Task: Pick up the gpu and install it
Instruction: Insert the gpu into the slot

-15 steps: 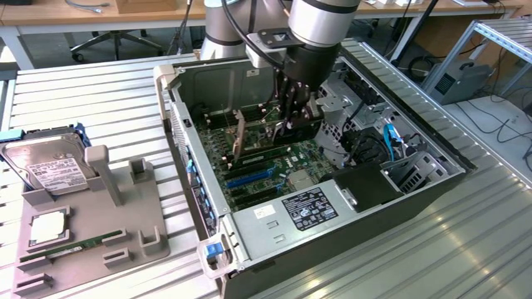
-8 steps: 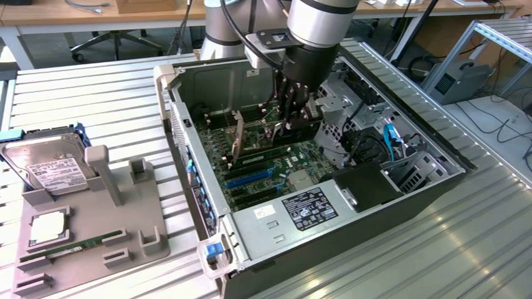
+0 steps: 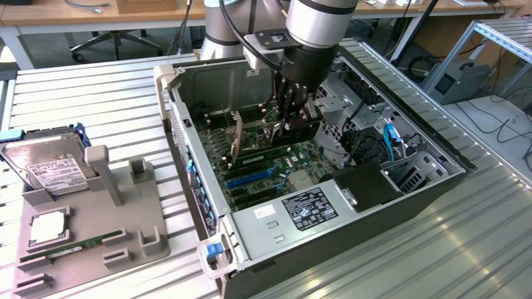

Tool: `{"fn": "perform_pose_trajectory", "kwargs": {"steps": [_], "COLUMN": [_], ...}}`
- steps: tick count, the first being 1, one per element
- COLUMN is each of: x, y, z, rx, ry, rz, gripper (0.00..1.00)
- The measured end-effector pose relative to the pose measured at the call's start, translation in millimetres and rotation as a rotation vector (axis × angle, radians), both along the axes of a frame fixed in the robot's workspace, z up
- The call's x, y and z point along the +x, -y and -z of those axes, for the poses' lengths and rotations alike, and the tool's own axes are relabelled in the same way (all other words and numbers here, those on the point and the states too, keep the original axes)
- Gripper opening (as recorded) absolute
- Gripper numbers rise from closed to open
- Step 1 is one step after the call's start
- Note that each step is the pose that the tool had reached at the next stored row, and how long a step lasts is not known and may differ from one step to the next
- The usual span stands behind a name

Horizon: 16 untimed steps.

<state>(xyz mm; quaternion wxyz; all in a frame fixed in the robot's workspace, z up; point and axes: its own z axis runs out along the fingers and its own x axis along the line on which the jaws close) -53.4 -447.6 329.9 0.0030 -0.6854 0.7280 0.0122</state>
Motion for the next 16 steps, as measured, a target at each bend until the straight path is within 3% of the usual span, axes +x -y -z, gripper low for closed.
{"fn": "perform_pose_trajectory", "kwargs": {"steps": [16], "x": [-3.0], "y": [0.6], "z": [0.4], "rx": [0.0], "ry": [0.0], "rz": [0.0], "gripper": [0.27]}}
